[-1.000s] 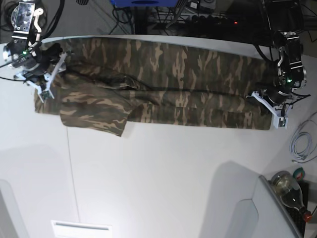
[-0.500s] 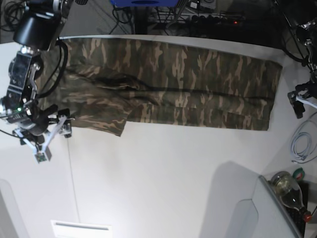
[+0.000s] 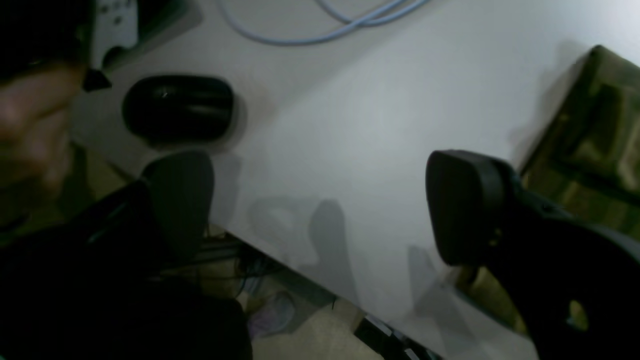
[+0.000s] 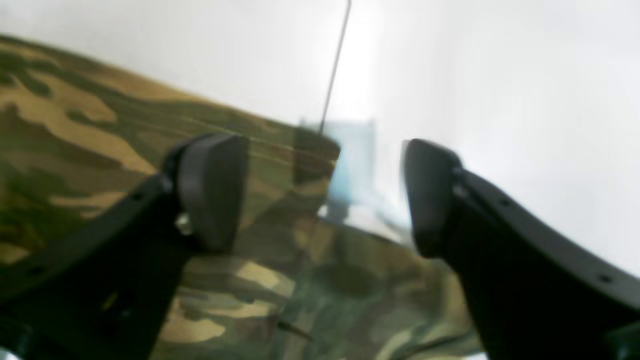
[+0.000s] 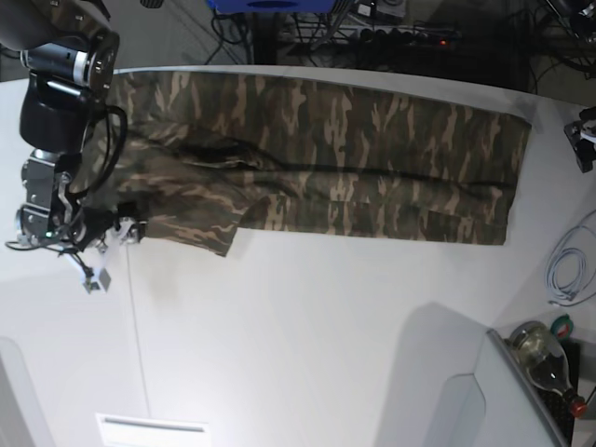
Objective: Layout the t-shirt on the table in an organized manner, then fold the t-shirt properly
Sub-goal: 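Grasp the shirt's hem end with the right gripper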
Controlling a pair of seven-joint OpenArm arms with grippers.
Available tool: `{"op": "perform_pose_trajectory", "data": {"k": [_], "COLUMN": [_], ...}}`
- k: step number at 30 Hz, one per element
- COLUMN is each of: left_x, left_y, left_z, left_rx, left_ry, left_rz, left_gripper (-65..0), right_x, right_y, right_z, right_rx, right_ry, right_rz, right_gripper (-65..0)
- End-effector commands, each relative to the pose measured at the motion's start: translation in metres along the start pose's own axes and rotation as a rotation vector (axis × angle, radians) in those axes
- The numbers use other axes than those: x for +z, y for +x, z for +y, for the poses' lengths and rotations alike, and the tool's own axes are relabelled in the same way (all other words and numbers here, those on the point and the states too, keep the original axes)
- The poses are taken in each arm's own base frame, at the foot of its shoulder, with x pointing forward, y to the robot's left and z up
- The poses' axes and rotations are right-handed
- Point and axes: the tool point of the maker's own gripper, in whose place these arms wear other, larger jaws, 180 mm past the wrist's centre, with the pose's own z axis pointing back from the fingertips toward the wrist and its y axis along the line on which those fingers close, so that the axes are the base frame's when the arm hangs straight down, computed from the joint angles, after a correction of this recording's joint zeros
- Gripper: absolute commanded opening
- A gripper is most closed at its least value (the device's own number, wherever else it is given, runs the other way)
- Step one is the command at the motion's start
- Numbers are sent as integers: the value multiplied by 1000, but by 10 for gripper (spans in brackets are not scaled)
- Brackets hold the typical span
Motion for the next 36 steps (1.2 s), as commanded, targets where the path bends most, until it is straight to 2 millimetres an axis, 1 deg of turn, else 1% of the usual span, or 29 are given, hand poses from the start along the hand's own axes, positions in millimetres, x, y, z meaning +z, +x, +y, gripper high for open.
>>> {"op": "perform_pose_trajectory", "data": {"k": [1,3,4,6,7,8,9,10,11,12,13,15,18,19,21,22,23,25,29,30,32,36], "left_x": [1,1,0,0,0,0,0,-1,-1,-2,-3,-3,-6,-6,-7,-7,-7,-10,-12,-13,-17,-21], "left_y": [16,14,14,14,14,15,15,14,13,12,10,9,15,16,17,17,20,25,25,26,29,28], "left_z": [7,7,7,7,7,6,6,6,6,6,6,6,3,3,3,3,2,-3,-6,-7,-18,-38], "left_rx": [-12,-12,-10,-9,-9,-9,-9,-8,-6,-3,0,3,15,16,17,17,21,37,45,45,23,-12], "left_ry": [10,9,9,8,8,7,7,7,6,5,4,4,1,0,0,0,-1,-7,-12,-15,-37,-81], "left_rz": [-42,-36,-36,-36,-36,-37,-37,-36,-33,-29,-25,-22,-37,-40,-43,-43,-49,-64,-64,-66,-64,-52], "left_gripper": [0,0,0,0,0,0,0,0,0,0,-26,-135,-347,-413,-556,-615,-650,-650,-650,-650,-650,-650], "right_x": [5,2,2,2,2,4,7,11,13,16,22,35,55,61,71,76,82,92,105,107,105,99], "right_y": [19,17,17,18,19,21,25,30,33,31,32,32,26,20,9,4,-1,-13,-41,-48,-63,-86], "right_z": [-5,-2,-2,-2,-2,-3,-4,-2,2,2,5,7,13,16,27,32,38,52,76,84,98,108], "right_rx": [-1,-7,-7,-9,-9,-6,-1,10,17,24,34,64,90,93,98,98,98,123,213,224,201,152], "right_ry": [-4,5,6,7,6,3,-4,-11,-11,-21,-32,-63,-103,-113,-123,-128,-131,-123,-102,-86,-24,46], "right_rz": [-45,-39,-40,-44,-45,-52,-66,-82,-95,-97,-104,-112,-114,-106,-103,-103,-110,-109,-38,-31,-29,1], "right_gripper": [-248,-305,-353,-509,-603,-650,-650,-632,-630,-642,-650,-650,-650,-650,-650,-650,-650,-650,-650,-650,-650,-650]}}
